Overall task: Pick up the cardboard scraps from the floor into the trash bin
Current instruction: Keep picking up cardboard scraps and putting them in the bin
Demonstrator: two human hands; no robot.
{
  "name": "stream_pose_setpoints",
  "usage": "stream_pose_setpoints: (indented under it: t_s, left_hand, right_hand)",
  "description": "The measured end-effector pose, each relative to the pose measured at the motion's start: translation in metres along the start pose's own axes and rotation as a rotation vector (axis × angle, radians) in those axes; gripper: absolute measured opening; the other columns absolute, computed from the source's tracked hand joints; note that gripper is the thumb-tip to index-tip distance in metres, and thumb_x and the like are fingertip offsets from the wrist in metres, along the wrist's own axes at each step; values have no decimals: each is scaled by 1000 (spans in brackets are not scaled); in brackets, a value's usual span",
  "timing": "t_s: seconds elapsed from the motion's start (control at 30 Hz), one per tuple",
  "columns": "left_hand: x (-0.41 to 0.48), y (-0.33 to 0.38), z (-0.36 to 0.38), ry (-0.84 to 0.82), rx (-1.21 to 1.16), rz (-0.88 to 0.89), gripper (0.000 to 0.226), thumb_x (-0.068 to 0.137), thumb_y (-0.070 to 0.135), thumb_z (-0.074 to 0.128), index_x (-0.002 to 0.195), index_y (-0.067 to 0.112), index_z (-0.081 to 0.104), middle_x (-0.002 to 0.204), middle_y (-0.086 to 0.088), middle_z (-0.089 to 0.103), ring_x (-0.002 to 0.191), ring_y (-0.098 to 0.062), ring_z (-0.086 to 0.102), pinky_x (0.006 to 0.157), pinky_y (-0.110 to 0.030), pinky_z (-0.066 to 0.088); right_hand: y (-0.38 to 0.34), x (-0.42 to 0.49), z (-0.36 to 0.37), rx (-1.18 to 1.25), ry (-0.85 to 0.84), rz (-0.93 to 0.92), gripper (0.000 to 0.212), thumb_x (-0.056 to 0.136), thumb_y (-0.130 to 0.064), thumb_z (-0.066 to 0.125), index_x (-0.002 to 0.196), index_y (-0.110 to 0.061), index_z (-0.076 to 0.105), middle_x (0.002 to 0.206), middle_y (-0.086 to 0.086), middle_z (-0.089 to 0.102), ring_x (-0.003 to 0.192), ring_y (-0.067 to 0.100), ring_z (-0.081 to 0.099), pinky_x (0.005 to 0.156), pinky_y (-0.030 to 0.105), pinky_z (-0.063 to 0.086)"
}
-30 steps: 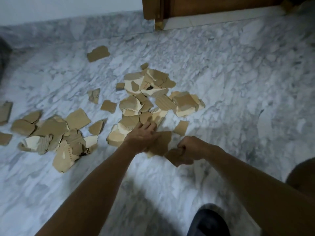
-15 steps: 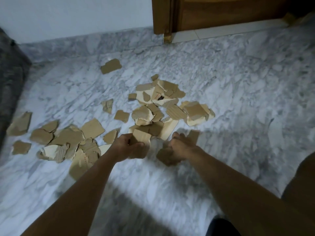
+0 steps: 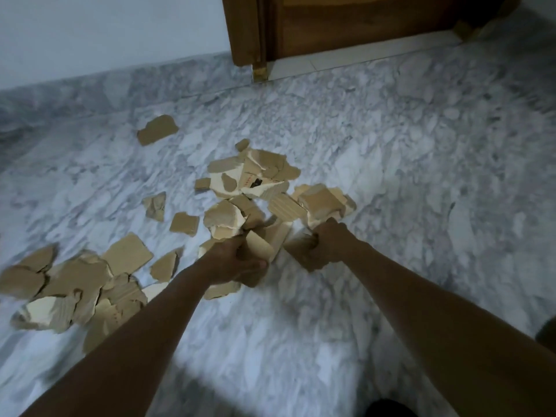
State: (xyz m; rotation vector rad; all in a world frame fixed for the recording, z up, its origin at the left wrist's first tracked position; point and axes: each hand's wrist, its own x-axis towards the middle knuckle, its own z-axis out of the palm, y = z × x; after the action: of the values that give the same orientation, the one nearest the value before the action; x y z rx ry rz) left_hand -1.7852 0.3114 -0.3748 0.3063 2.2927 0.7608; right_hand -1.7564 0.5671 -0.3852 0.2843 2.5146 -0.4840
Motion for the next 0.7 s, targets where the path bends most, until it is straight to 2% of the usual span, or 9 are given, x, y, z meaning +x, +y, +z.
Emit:
stream_pose_setpoints:
  t_s: [0.07, 0.13, 0.23, 0.33, 0.4, 0.47, 0.5, 0.57, 0.7]
  left_hand:
    - [15, 20, -9, 6, 146, 43, 88, 80, 49, 74, 151, 27, 28, 117, 1, 55, 104, -17, 54, 79, -22, 40]
    - [33, 36, -16, -9, 259, 59, 87, 78, 49, 76, 148, 24, 31, 122, -6, 58, 105, -22, 56, 79, -25, 40]
    - [61, 61, -22, -38, 406, 60, 77, 73, 42, 83, 136, 19, 46, 123, -7, 60, 108, -25, 59, 80, -26, 40]
    - [90, 85, -17, -22, 521, 61, 84, 69, 38, 86, 141, 23, 44, 126, -9, 60, 112, -28, 59, 83, -29, 43]
    - [116, 91, -9, -57, 535, 117, 76, 76, 29, 82, 142, 25, 44, 137, -11, 52, 118, -30, 54, 86, -33, 45]
    - [130, 95, 1, -66, 580, 116, 80, 79, 27, 79, 147, 23, 36, 147, -12, 44, 128, -30, 48, 97, -40, 45]
    - [133, 95, 7, -41, 616, 69, 85, 76, 30, 81, 148, 25, 35, 145, -10, 46, 129, -30, 47, 102, -42, 44]
    - [135, 89, 14, 90, 653, 46, 85, 69, 37, 85, 142, 26, 42, 132, -12, 50, 121, -32, 52, 100, -46, 46]
    - [135, 73, 22, 192, 664, 46, 92, 62, 51, 85, 136, 15, 44, 122, -16, 40, 106, -35, 57, 94, -46, 52]
  right_hand:
    - [11, 5, 2, -152, 7, -31, 52, 83, -38, 66, 130, -19, 56, 132, 9, 42, 122, 36, 44, 97, 48, 47]
    - [17, 7, 9, -255, -12, -102, 54, 85, -34, 64, 133, -18, 49, 132, 9, 37, 119, 36, 43, 94, 49, 48]
    - [23, 7, 14, -294, -24, -131, 66, 79, -27, 70, 136, -13, 41, 132, 11, 40, 120, 38, 45, 97, 49, 45]
    - [33, 9, 20, -188, -68, -128, 81, 76, -34, 77, 140, -14, 31, 127, 13, 50, 119, 38, 52, 99, 49, 45]
    - [37, 9, 23, -102, -82, -113, 94, 67, -35, 86, 139, -15, 29, 125, 13, 51, 117, 37, 53, 95, 49, 49]
    - [39, 7, 26, -136, -60, -116, 94, 64, -35, 90, 135, -13, 33, 125, 11, 48, 117, 33, 49, 93, 47, 50]
    - [39, 5, 26, -168, -49, -124, 91, 63, -36, 90, 133, -13, 36, 124, 9, 48, 117, 31, 48, 92, 45, 50]
    - [39, 5, 26, -204, -31, -133, 90, 60, -36, 92, 130, -13, 40, 123, 8, 52, 115, 30, 53, 89, 43, 50]
    - [35, 5, 26, -279, -9, -136, 92, 59, -39, 92, 130, -15, 40, 123, 7, 55, 115, 30, 57, 92, 45, 47]
